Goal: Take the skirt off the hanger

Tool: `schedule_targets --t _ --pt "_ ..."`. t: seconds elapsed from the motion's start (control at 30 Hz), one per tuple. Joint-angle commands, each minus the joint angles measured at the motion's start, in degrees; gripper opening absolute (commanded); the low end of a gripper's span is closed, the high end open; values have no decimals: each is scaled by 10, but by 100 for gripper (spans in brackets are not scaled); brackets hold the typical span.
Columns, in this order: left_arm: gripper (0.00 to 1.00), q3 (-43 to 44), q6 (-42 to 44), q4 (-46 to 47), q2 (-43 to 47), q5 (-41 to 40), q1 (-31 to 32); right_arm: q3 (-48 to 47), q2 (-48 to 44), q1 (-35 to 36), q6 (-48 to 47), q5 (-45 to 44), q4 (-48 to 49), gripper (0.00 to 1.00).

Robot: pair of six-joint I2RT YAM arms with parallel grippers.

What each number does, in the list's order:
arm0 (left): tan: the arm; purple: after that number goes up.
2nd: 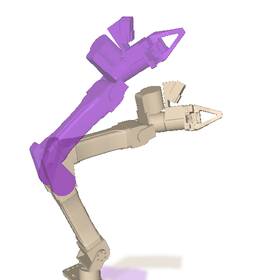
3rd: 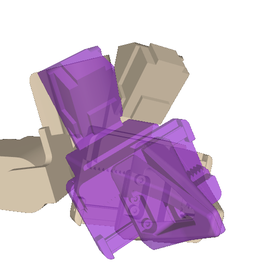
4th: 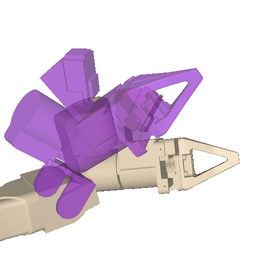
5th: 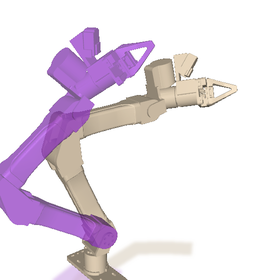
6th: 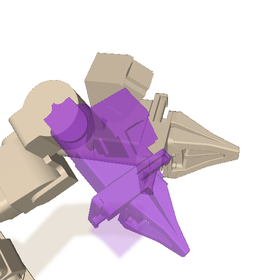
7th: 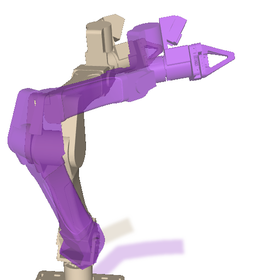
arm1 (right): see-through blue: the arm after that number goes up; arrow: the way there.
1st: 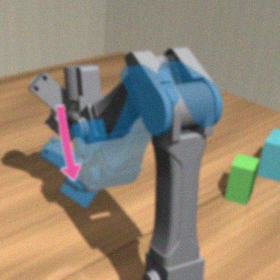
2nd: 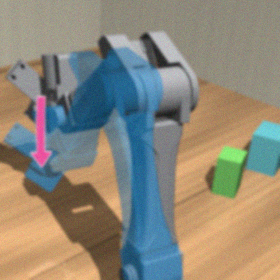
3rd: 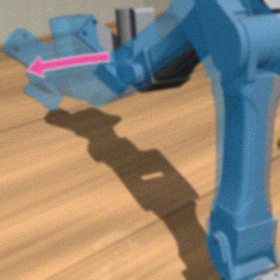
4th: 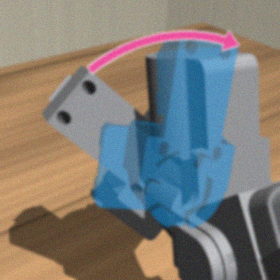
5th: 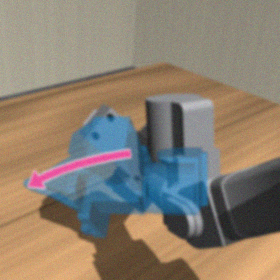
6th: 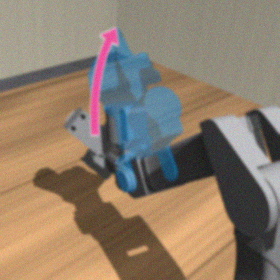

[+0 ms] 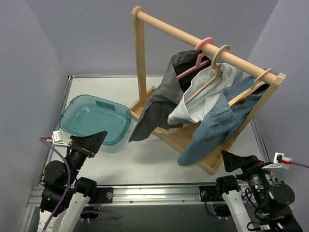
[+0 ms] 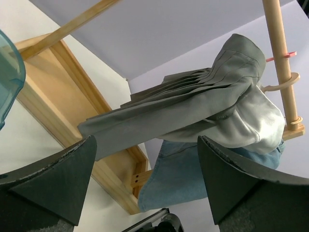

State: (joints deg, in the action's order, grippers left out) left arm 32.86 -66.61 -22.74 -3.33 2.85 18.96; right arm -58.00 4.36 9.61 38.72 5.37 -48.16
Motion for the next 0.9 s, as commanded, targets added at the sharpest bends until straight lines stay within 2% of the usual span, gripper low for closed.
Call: schedule_targets --t 0.0,0.07,0.1,0.13,0.2,0.27,0.43,0.57,0.63,0.77,0.87 --pt "94 -1 38 118 -61 21 -4 -13 12 41 78 -135 -51 100" --pt "94 53 89 125 -133 43 -4 -16 29 70 91 -153 -66 100" --pt "94 83 115 119 -220 62 -4 -17 35 78 98 -155 -71 100" --pt "94 143 157 118 -258 92 -2 -18 42 84 100 -156 -81 100" --pt "94 197 184 105 -347 84 7 -25 47 101 129 -168 -98 100" --pt "94 251 221 121 -396 55 30 -40 50 124 138 -181 -115 100" --pt "94 372 339 91 -490 -21 112 -51 42 207 146 -159 -80 100" --pt "94 474 430 60 -582 -78 204 -38 28 269 162 -135 -47 100" --pt "95 509 463 63 -599 -78 222 -34 30 285 153 -128 -41 100" --pt "95 520 494 102 -614 -55 253 -55 60 288 129 -120 -42 100" --pt "97 533 511 98 -637 -29 264 -68 50 290 157 -131 -9 100"
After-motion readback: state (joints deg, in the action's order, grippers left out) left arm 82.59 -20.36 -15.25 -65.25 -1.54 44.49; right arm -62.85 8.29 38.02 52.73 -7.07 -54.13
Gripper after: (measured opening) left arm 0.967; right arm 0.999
